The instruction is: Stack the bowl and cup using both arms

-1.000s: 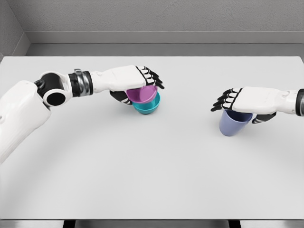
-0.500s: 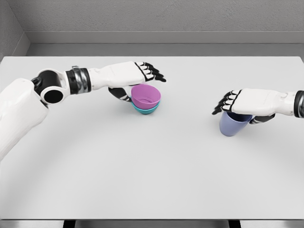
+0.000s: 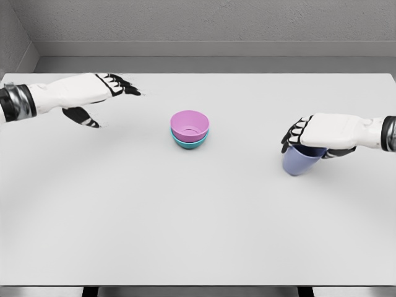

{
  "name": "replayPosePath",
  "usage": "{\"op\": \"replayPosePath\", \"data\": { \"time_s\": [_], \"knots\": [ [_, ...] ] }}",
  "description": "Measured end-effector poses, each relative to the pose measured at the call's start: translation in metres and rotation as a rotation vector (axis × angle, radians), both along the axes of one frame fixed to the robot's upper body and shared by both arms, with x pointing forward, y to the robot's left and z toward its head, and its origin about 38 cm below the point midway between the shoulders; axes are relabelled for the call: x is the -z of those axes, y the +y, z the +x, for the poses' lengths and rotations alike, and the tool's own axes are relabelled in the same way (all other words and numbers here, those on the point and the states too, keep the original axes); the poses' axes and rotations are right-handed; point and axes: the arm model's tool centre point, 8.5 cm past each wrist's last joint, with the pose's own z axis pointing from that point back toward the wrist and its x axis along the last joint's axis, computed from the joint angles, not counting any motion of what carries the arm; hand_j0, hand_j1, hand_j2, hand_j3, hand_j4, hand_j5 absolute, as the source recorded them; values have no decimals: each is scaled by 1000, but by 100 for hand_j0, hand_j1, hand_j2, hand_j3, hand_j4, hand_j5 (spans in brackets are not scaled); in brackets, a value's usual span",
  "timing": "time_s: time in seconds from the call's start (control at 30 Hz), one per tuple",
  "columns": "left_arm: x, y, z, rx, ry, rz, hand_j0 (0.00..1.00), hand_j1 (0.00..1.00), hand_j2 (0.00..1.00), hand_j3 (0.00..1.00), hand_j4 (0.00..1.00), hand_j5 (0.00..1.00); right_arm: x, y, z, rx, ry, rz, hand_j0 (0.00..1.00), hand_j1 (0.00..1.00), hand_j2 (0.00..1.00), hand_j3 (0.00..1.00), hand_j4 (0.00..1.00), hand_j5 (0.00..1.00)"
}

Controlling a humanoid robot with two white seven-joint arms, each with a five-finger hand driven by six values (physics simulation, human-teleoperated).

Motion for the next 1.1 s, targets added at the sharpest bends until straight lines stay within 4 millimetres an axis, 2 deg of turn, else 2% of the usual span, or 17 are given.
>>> {"op": "replayPosePath", "data": {
  "time_s": [0.17,0.2,0.33,0.57,0.77,1.1],
  "knots": [
    [-10,43,-11,-74,12,19,100,100,100,100,100,100,-7,1,1,-2,-14,9,72,72,72,72,72,72],
    [-12,49,-12,-84,11,23,100,100,100,100,100,100,-10,1,2,-4,-23,9,69,69,69,69,69,69],
    [-17,62,-15,-109,10,35,100,100,100,100,100,100,-18,5,1,-19,-42,10,68,68,68,68,68,68],
    [-16,67,-17,-117,16,40,100,100,100,100,100,100,-37,12,3,-45,-90,14,69,69,69,69,69,69],
    [-15,67,-17,-117,17,40,100,100,100,100,100,100,-68,22,5,-78,-161,23,69,69,69,69,69,69],
    [-15,67,-17,-117,17,37,100,100,100,100,100,100,-87,34,3,-118,-209,36,69,69,69,69,69,69]
  ]
}}
